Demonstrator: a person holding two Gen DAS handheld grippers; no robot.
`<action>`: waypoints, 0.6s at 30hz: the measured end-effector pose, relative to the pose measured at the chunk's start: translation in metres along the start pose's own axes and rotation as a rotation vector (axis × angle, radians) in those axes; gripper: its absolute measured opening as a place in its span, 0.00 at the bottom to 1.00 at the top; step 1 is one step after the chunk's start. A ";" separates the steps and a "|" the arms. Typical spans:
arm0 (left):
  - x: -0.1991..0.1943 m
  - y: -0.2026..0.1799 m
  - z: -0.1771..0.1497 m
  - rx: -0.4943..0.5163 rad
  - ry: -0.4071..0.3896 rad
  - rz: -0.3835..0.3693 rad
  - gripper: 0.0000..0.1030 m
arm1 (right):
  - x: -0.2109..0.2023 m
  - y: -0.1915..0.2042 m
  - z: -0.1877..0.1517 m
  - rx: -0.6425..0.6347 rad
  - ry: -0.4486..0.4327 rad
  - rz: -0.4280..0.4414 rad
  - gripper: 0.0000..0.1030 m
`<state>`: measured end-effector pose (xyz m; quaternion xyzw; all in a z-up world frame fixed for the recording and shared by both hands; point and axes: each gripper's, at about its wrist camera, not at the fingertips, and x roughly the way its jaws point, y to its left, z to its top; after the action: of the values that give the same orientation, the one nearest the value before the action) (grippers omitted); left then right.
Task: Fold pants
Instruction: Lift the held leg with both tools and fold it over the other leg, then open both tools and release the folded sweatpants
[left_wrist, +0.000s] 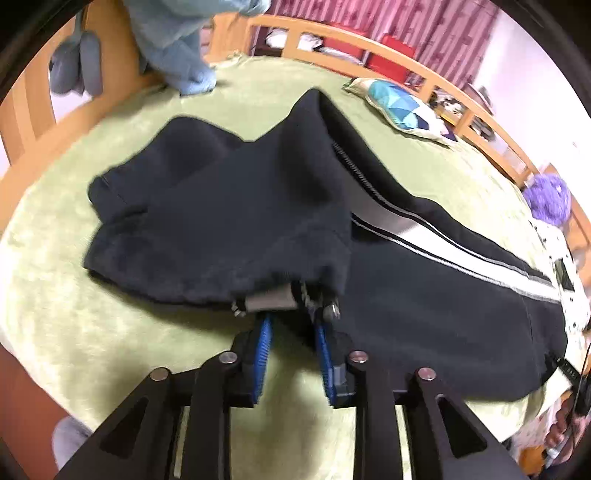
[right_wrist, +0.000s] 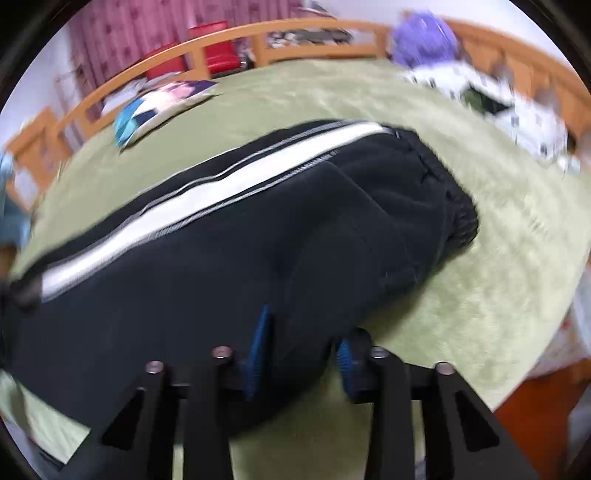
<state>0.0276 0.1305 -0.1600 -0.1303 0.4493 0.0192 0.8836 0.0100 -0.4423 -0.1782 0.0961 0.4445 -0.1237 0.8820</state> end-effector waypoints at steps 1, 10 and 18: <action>-0.005 0.000 -0.001 0.013 -0.016 0.004 0.32 | -0.008 0.005 -0.006 -0.037 -0.018 -0.020 0.43; -0.029 -0.008 0.004 0.107 -0.140 0.013 0.61 | -0.053 0.024 -0.011 -0.054 -0.112 0.010 0.45; -0.003 -0.003 0.031 0.126 -0.137 0.013 0.29 | -0.048 0.041 -0.002 -0.052 -0.108 0.031 0.45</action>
<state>0.0511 0.1351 -0.1397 -0.0701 0.3891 0.0054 0.9185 -0.0063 -0.3968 -0.1380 0.0733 0.3977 -0.1033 0.9087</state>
